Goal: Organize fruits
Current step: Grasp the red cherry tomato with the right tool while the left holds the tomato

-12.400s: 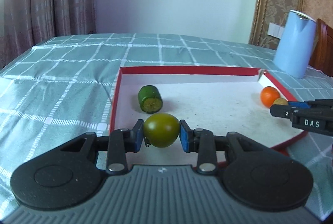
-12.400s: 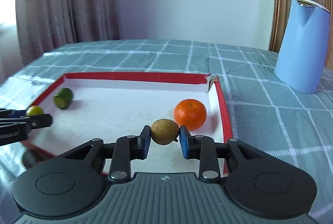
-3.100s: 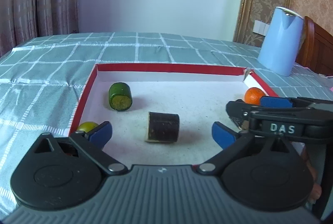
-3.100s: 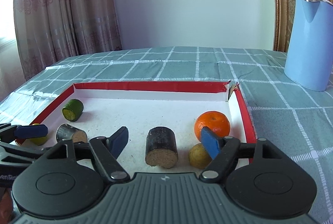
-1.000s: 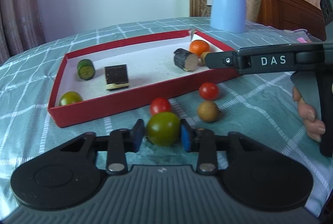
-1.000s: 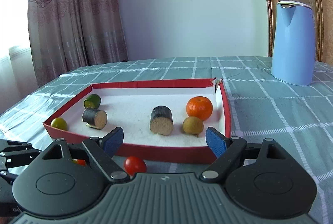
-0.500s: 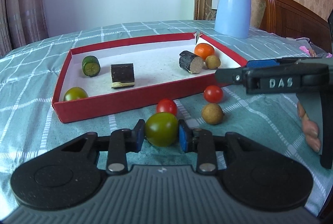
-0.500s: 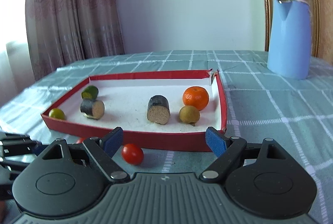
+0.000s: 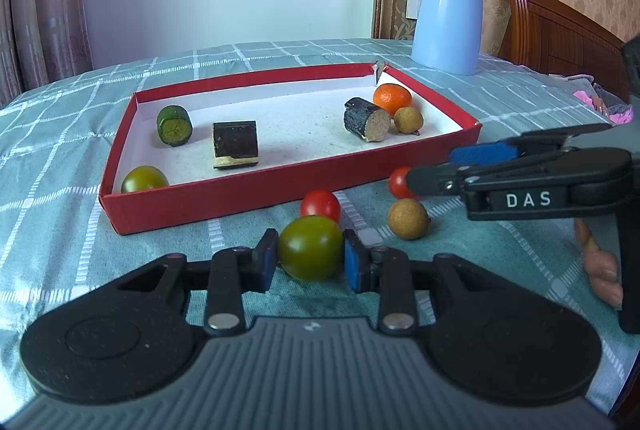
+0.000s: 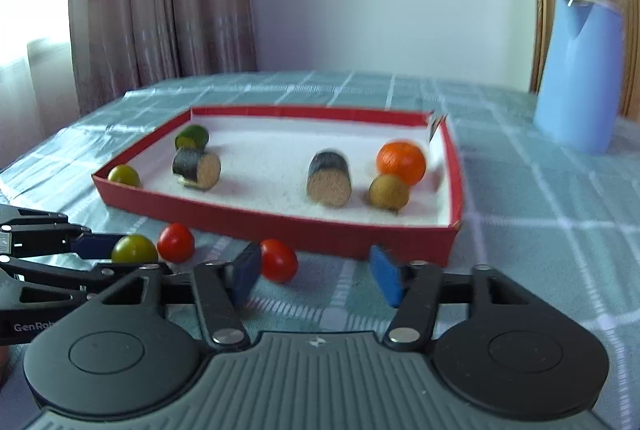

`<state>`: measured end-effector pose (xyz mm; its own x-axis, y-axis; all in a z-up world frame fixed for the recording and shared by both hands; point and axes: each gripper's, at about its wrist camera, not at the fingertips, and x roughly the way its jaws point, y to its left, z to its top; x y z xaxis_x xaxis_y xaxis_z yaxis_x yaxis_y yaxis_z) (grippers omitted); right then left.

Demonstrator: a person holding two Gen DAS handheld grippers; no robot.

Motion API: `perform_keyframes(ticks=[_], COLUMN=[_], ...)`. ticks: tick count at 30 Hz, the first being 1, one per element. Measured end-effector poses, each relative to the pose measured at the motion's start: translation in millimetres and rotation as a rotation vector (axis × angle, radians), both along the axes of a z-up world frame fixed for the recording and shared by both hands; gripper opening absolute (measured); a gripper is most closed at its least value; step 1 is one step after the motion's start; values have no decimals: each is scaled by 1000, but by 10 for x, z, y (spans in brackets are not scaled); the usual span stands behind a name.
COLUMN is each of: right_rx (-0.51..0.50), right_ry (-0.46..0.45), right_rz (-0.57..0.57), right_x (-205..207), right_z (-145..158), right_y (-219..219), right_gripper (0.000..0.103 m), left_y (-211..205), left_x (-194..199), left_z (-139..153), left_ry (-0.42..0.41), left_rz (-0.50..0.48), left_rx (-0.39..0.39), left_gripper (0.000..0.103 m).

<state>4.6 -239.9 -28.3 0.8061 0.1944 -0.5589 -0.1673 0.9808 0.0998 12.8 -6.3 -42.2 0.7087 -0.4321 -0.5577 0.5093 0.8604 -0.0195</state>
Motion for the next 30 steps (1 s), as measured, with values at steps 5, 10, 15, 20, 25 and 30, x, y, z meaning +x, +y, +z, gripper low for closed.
perform_keyframes(ticks=[5,10,15,20,25,30], right_rx=[-2,5,10,29,25,63], right_ry=[10,16,16,34,10,17], right_rz=[7,7,37,27,47,37], right_x=[51,84,73,150,44,24], right_z=[-12,-16,-9,-16,-17,-19], right_y=[87,118,129,205,192,121], right_gripper=[58,54,43,43,23,23], left_y=[0,0,1,1,-1,12], left_x=[-5,-4,-6,-8,-17,-20], left_z=[-1,-3,-2,0,-2,0], left_ry=[1,2,3,4,4,4], left_rz=[-1,-1,-2,-2,-1,-1], left_rx=[-2,-3,-4,-5,-8,-13], left_gripper=[30,30,30,31,31,31])
